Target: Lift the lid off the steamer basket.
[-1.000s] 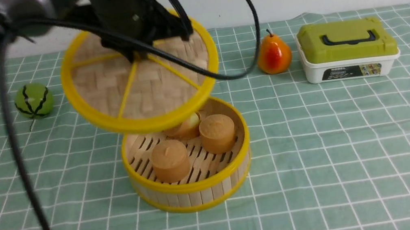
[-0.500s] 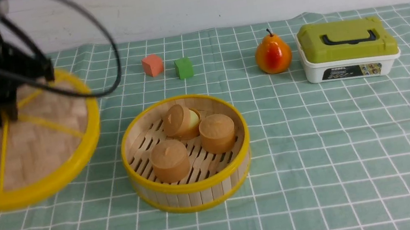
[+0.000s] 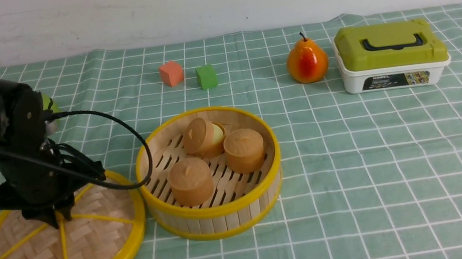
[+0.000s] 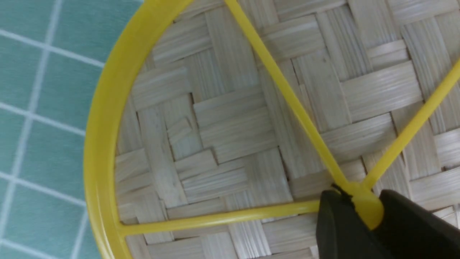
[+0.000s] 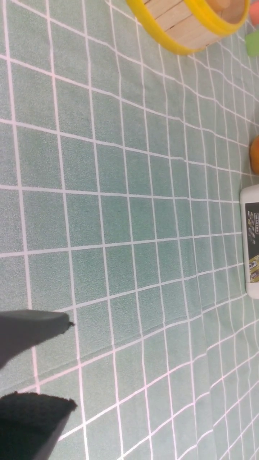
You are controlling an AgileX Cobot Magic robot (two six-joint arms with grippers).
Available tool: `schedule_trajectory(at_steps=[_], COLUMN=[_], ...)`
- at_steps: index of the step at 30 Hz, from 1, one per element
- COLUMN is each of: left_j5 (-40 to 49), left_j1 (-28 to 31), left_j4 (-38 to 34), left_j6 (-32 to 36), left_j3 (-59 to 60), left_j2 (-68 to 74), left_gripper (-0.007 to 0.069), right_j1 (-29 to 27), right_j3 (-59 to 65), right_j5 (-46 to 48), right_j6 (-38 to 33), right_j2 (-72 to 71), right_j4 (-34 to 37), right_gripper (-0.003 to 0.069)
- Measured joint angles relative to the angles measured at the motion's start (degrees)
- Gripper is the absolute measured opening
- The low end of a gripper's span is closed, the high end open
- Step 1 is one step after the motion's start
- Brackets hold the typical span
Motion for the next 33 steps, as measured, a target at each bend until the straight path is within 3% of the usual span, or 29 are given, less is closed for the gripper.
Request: schedule_trajectory(at_steps=[10,17,24,27,33], left_j5=[-3.52,-2.63,0.37,1.63,8.69], left_j1=[0.00,0.00,0.00,0.00,0.00], left_j4=[-3.75,-5.79,-5.98,-6.17,-9.99], left_j6=[-0.38,-0.39,1.89,4.12,15.41], left_j3=[0.13,0.13,0.13,0.13,0.13], left_j2=[0.51,0.09,-6.52,-11.40,-24.49], left_gripper=[0.0120,0.0267,0.0306,0.0255,0.0008], right_j1=[0.00,0.00,0.00,0.00,0.00], right_j3=[0.00,0.00,0.00,0.00,0.00], right_j5=[0.00,0.00,0.00,0.00,0.00], right_j6=[0.00,0.00,0.00,0.00,0.00], right_j2=[0.00,0.00,0.00,0.00,0.00], right_j4=[0.00,0.00,0.00,0.00,0.00], right_gripper=[0.0241,0.0241,0.0241,0.0241,0.0241])
